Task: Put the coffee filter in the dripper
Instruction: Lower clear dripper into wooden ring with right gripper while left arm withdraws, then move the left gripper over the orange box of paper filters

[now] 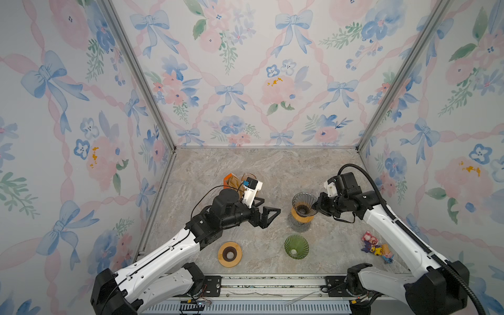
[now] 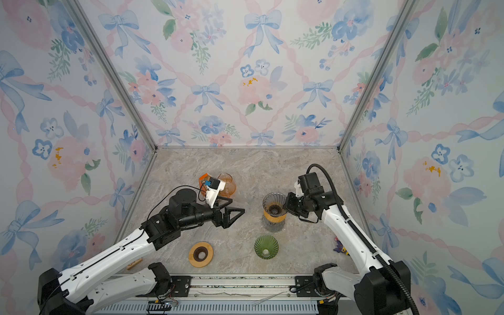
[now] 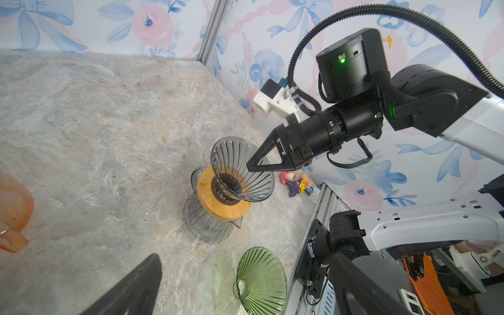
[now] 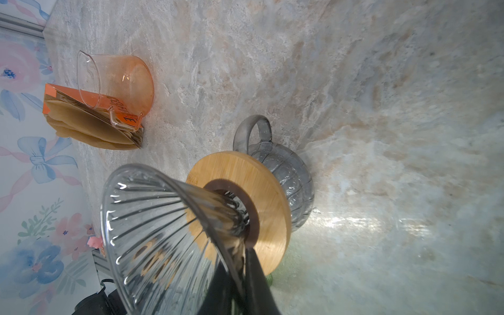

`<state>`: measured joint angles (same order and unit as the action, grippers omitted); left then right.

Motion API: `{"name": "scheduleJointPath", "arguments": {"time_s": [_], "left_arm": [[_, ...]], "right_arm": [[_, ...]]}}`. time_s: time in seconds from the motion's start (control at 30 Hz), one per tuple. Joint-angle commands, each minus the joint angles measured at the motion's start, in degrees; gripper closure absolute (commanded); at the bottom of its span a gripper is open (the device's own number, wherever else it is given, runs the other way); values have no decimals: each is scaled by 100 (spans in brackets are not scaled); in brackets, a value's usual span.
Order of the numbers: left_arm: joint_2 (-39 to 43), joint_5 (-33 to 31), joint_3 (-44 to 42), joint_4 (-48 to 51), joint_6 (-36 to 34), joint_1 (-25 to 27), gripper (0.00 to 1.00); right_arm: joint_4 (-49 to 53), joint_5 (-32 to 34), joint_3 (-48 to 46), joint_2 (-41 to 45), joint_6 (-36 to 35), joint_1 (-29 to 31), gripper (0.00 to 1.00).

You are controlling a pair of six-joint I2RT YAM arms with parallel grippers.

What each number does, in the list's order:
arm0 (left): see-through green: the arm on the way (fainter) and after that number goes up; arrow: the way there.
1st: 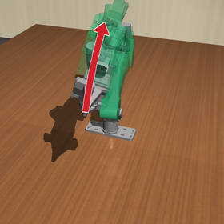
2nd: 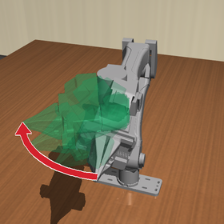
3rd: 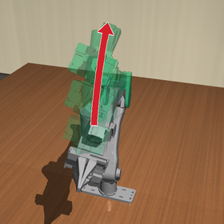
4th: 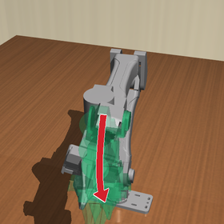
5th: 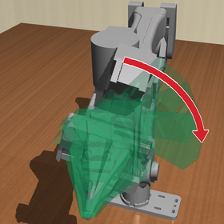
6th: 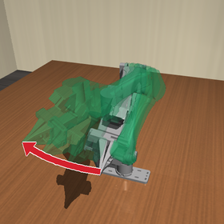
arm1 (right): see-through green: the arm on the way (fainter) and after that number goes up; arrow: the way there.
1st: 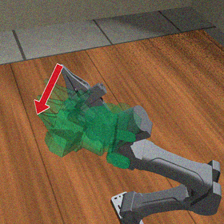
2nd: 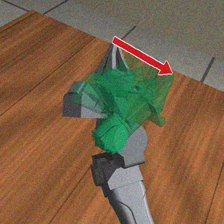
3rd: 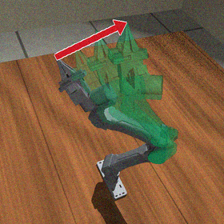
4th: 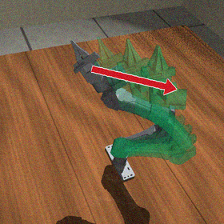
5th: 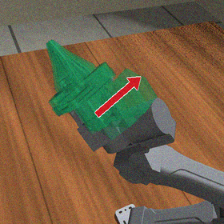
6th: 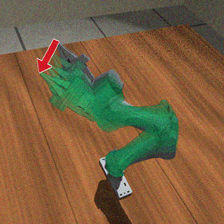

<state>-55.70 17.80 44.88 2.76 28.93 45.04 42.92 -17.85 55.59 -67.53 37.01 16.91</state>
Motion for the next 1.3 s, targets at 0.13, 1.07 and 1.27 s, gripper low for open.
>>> {"name": "scheduleJointPath", "arguments": {"time_s": [0.13,1.07,1.27], "left_arm": [[-14,-1,-66,-110,-1,49,2],[-31,-170,-45,-110,105,58,2],[-3,-651,108,369,69,61,2]], "right_arm": [[-152,-44,-167,43,9,-38,87],[120,62,27,494,-82,-39,67],[308,225,109,714,-341,-38,60]]}}
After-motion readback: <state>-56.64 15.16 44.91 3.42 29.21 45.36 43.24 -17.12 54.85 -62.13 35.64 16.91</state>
